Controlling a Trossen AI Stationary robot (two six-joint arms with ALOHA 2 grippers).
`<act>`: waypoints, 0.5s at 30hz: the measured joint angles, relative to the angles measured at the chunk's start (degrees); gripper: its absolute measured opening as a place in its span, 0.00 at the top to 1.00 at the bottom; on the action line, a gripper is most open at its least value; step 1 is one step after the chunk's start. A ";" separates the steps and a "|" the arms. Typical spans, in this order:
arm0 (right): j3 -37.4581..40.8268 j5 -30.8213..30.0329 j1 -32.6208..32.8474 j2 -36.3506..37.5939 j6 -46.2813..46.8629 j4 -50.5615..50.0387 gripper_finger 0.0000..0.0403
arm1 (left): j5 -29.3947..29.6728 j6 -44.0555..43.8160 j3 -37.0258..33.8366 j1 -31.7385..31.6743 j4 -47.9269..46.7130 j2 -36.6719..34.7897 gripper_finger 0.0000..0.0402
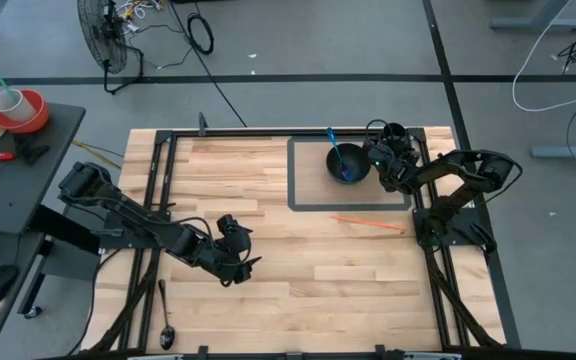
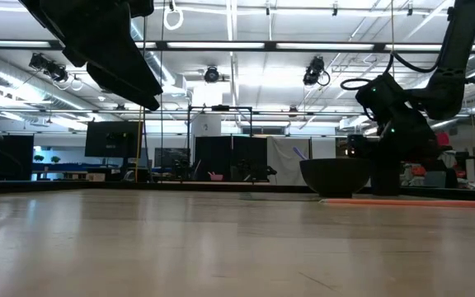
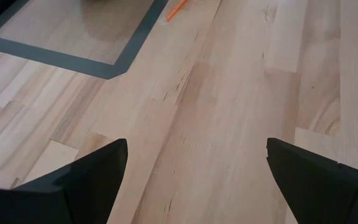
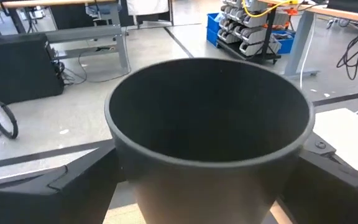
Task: Pick & Place Utensil
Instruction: Put the black cup on the brown mat to the right of the black bowl
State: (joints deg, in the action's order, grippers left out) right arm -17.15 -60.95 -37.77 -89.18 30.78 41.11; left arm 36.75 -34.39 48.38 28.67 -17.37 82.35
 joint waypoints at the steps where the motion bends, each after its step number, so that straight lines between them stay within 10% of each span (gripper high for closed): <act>1: -0.02 0.23 0.14 0.01 0.10 -0.46 0.01 | -0.01 0.00 0.00 0.00 -0.01 0.00 0.04; 15: -0.02 3.48 1.19 0.04 3.63 -3.18 0.01 | 0.00 0.01 0.00 0.01 -0.01 0.00 0.04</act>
State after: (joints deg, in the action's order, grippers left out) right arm -17.17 -57.47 -36.57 -89.14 34.41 37.93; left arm 36.75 -34.38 48.38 28.68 -17.39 82.35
